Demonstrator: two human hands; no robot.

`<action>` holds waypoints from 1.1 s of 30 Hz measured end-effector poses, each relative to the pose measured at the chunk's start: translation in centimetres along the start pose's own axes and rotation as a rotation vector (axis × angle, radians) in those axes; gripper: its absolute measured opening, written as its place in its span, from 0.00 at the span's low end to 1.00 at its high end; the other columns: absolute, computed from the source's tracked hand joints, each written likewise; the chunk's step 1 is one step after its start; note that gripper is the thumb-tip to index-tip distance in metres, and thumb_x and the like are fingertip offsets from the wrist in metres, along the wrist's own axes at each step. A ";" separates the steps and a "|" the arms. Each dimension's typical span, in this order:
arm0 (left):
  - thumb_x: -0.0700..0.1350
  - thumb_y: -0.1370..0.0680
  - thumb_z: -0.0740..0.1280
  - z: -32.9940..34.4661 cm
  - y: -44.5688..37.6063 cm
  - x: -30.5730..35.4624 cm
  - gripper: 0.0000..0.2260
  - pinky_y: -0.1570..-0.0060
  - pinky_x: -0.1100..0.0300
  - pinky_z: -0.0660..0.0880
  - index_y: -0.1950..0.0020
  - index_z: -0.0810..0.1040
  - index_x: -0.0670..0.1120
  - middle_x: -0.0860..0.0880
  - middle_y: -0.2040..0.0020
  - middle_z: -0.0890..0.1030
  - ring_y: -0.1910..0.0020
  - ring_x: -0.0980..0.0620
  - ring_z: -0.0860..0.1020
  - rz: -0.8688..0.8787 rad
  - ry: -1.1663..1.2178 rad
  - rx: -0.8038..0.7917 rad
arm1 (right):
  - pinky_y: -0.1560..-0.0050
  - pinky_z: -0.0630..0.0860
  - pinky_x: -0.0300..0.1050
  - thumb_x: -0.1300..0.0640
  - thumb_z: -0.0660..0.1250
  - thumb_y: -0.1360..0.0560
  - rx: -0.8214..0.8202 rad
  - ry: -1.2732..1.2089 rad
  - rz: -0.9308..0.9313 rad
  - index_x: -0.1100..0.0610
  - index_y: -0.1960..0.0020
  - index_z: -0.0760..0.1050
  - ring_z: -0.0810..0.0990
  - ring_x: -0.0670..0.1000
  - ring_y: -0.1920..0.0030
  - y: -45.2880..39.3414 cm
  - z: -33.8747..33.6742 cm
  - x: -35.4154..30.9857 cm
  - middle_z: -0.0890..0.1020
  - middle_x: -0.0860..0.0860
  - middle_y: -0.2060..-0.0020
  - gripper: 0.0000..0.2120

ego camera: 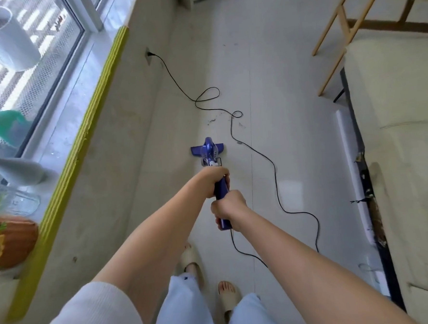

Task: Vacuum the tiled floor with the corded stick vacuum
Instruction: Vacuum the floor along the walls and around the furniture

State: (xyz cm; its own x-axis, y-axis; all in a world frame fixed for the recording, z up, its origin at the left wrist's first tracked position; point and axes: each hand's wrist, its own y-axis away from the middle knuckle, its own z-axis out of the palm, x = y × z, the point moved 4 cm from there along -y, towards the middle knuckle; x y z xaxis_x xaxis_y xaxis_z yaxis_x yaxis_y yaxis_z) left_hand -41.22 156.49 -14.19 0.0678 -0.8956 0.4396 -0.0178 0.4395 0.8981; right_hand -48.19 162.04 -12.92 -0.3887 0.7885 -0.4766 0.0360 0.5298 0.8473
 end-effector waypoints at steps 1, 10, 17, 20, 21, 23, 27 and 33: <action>0.36 0.22 0.59 -0.5 -0.8 1.0 0.08 0.68 0.60 0.70 0.61 0.68 0.41 0.46 0.70 0.71 0.71 0.51 0.69 0.003 0.016 -0.006 | 0.74 0.72 0.41 0.71 0.58 0.28 0.002 0.003 -0.004 0.59 0.49 0.67 0.73 0.52 0.72 -0.7 0.3 -1.0 0.75 0.58 0.57 0.11; 0.36 0.21 0.60 -6.0 -7.2 12.1 0.07 0.71 0.62 0.69 0.59 0.67 0.42 0.46 0.69 0.71 0.71 0.52 0.69 -0.015 -0.035 -0.066 | 0.74 0.73 0.42 0.68 0.59 0.28 0.066 0.005 -0.002 0.62 0.46 0.70 0.74 0.52 0.73 -7.6 3.0 -12.3 0.76 0.57 0.59 0.12; 0.36 0.21 0.60 -10.2 -12.5 21.3 0.08 0.69 0.60 0.70 0.59 0.66 0.42 0.45 0.69 0.71 0.71 0.51 0.69 -0.001 -0.048 -0.083 | 0.74 0.73 0.42 0.69 0.59 0.28 0.076 -0.045 0.023 0.62 0.47 0.69 0.72 0.52 0.74 -12.9 4.7 -21.7 0.75 0.57 0.62 0.10; 0.36 0.21 0.60 -11.0 -14.4 23.9 0.08 0.69 0.60 0.70 0.60 0.66 0.42 0.46 0.69 0.71 0.71 0.51 0.69 0.007 -0.032 -0.087 | 0.75 0.73 0.41 0.69 0.59 0.28 0.076 -0.054 0.023 0.61 0.48 0.69 0.72 0.52 0.71 -15.1 4.9 -24.3 0.75 0.57 0.60 0.10; 0.36 0.21 0.60 -11.0 -15.0 24.7 0.08 0.69 0.59 0.70 0.60 0.66 0.42 0.45 0.69 0.71 0.71 0.51 0.69 0.012 -0.030 -0.089 | 0.75 0.72 0.41 0.69 0.59 0.28 0.078 -0.058 0.021 0.61 0.47 0.69 0.72 0.52 0.71 -15.6 4.8 -25.0 0.75 0.57 0.60 0.10; 0.35 0.22 0.60 -10.9 -15.4 25.5 0.08 0.69 0.59 0.70 0.61 0.66 0.42 0.45 0.69 0.71 0.71 0.50 0.69 0.016 -0.033 -0.091 | 0.76 0.72 0.41 0.69 0.59 0.28 0.086 -0.042 0.018 0.62 0.45 0.69 0.72 0.52 0.72 -16.2 4.5 -25.7 0.75 0.57 0.60 0.12; 0.35 0.22 0.60 -10.3 -15.5 25.4 0.07 0.69 0.59 0.71 0.59 0.66 0.42 0.45 0.69 0.71 0.72 0.50 0.70 0.003 -0.059 -0.087 | 0.78 0.70 0.39 0.68 0.58 0.28 0.097 0.007 0.024 0.62 0.42 0.69 0.73 0.52 0.75 -16.0 3.8 -25.4 0.76 0.58 0.59 0.15; 0.35 0.22 0.58 -8.9 -13.9 24.1 0.09 0.69 0.60 0.71 0.62 0.67 0.42 0.45 0.70 0.71 0.71 0.50 0.70 0.015 -0.103 -0.066 | 0.78 0.71 0.39 0.69 0.58 0.28 0.091 0.042 0.012 0.61 0.44 0.68 0.73 0.51 0.75 -14.0 2.6 -24.1 0.76 0.57 0.63 0.13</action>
State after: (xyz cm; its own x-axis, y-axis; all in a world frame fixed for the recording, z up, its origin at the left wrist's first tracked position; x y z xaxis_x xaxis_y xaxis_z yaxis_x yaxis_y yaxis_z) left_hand -30.42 129.45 -16.19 -0.0347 -0.8896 0.4554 0.0483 0.4537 0.8898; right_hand -36.95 136.43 -13.91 -0.4262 0.7819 -0.4550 0.1237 0.5486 0.8269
